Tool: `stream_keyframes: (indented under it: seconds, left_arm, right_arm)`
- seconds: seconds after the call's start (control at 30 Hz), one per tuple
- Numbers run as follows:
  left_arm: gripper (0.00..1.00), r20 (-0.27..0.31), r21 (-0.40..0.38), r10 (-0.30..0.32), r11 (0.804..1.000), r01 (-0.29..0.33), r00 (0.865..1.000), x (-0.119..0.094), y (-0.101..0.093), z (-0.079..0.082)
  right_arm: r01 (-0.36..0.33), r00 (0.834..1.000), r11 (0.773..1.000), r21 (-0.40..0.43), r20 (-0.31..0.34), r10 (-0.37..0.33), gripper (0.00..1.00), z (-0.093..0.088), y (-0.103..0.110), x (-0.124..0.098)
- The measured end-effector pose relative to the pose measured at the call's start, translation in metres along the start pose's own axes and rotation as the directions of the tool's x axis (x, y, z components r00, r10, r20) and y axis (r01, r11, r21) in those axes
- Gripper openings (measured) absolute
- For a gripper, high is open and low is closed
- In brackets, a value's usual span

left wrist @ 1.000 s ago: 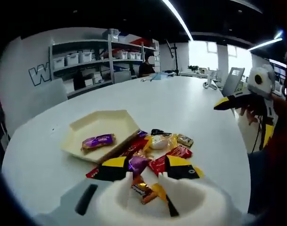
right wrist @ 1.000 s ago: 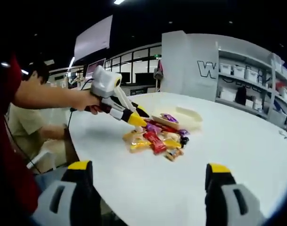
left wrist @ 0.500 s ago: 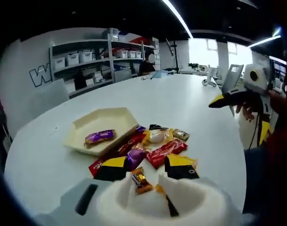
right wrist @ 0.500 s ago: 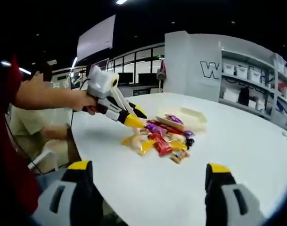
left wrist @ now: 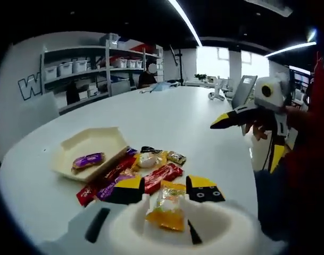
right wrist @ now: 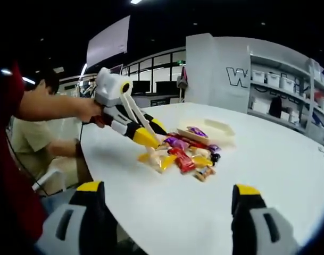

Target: Place the target food into the container with the food tongs after gripping and lifting it, then release it inside without dropping or visibly crushing the food.

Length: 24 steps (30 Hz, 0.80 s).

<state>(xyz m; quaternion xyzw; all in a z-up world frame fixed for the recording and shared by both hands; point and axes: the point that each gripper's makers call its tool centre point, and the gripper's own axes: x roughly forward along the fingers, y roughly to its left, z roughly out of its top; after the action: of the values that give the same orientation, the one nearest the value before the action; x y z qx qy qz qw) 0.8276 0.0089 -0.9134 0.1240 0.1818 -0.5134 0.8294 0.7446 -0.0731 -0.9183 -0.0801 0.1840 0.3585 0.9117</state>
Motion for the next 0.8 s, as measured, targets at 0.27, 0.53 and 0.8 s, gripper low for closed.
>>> stream_keyframes:
  seconds: [0.27, 0.53, 0.8]
  left_arm:
    - [0.30, -0.032, 0.011, -0.051, 0.999, 0.052, 0.998, 0.008, -0.006, -0.006]
    - [0.30, -0.058, 0.015, -0.101, 0.995, 0.102, 0.993, 0.013, -0.020, -0.004]
    - [0.31, -0.069, 0.017, -0.109, 0.994, 0.111, 0.992, 0.013, -0.028, -0.006]
  right_arm:
    - [0.000, 1.000, 1.000, 0.010, 0.011, 0.000, 0.99, 0.003, 0.000, 0.001]
    - [0.003, 1.000, 1.000, 0.011, 0.004, -0.003, 0.99, 0.001, 0.000, 0.001]
    - [0.002, 1.000, 1.000, 0.008, 0.003, -0.002, 0.99, 0.001, 0.000, 0.001]
